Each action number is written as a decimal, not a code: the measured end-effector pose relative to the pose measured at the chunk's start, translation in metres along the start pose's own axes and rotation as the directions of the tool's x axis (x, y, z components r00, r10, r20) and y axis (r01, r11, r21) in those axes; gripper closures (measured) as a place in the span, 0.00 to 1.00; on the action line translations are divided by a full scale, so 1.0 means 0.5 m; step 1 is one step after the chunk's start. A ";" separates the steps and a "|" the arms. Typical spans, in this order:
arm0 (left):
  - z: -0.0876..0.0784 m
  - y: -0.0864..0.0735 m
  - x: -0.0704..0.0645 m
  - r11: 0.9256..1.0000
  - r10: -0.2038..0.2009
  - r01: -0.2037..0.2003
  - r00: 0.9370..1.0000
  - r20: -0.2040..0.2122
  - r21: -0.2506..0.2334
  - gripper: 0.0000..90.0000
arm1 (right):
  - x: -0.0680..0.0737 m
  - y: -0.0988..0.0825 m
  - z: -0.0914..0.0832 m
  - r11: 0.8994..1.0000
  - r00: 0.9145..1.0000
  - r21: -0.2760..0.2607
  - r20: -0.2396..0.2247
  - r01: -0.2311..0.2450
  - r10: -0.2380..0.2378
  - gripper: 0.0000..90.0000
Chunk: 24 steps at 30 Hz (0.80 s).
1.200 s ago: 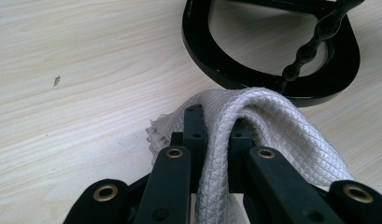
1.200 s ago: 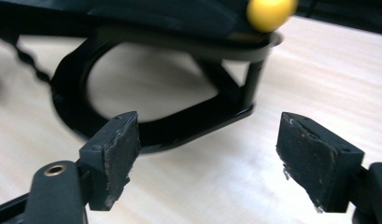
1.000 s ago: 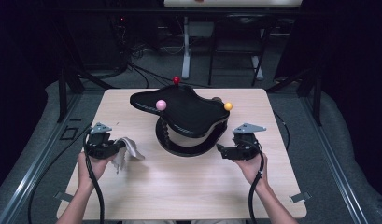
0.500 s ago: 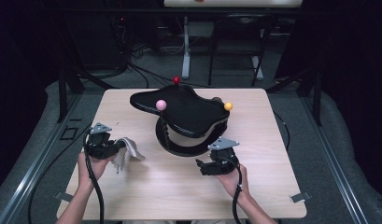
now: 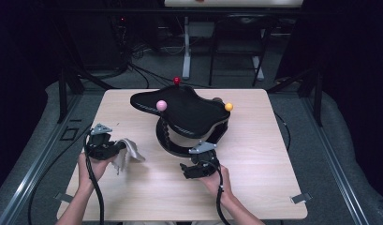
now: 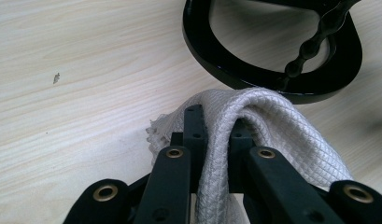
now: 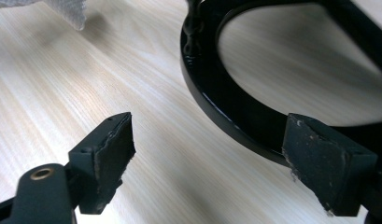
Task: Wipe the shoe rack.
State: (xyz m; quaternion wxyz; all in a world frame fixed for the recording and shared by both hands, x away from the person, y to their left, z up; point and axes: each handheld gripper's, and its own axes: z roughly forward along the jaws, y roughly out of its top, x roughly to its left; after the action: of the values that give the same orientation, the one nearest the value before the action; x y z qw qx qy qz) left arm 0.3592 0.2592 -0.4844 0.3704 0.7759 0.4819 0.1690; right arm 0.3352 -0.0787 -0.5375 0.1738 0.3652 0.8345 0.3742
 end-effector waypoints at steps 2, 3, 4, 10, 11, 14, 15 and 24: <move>-0.001 0.000 0.001 1.000 -0.001 0.001 1.000 -0.001 -0.004 0.92 | 0.007 0.000 0.020 1.000 1.000 0.000 -0.002 0.006 -0.006 0.17; -0.002 0.000 0.002 1.000 -0.002 0.002 1.000 0.000 -0.002 0.92 | 0.007 0.001 0.029 1.000 1.000 0.004 -0.005 0.018 -0.018 0.17; -0.002 0.000 0.002 1.000 -0.002 0.002 1.000 0.000 -0.002 0.92 | 0.010 0.002 0.037 1.000 1.000 -0.003 -0.008 0.009 -0.009 0.17; -0.002 0.000 0.003 1.000 -0.001 0.001 1.000 0.000 -0.002 0.92 | 0.019 0.016 0.079 1.000 1.000 0.006 -0.003 0.029 -0.029 0.14; -0.002 0.000 0.002 1.000 -0.001 0.001 1.000 0.001 -0.002 0.92 | 0.018 0.020 0.084 0.999 0.999 0.011 0.006 0.034 -0.034 0.13; -0.003 0.000 0.002 1.000 -0.003 0.003 1.000 -0.001 -0.005 0.92 | 0.025 0.033 0.103 0.999 0.999 -0.030 0.018 0.041 -0.041 0.15; -0.003 0.000 0.002 1.000 -0.002 0.002 1.000 -0.001 -0.005 0.92 | 0.027 0.039 0.106 0.999 0.999 -0.023 0.004 0.036 -0.036 0.16; -0.006 -0.001 0.006 1.000 -0.001 0.001 1.000 -0.001 -0.008 0.92 | 0.042 0.092 0.138 0.995 0.997 -0.085 0.073 0.043 -0.036 0.46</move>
State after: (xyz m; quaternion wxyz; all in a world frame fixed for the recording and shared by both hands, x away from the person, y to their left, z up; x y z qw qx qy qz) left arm 0.3586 0.2631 -0.4833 0.3732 0.7742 0.4818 0.1710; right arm 0.3823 -0.0081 -0.5486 0.2266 0.3539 0.8178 0.3933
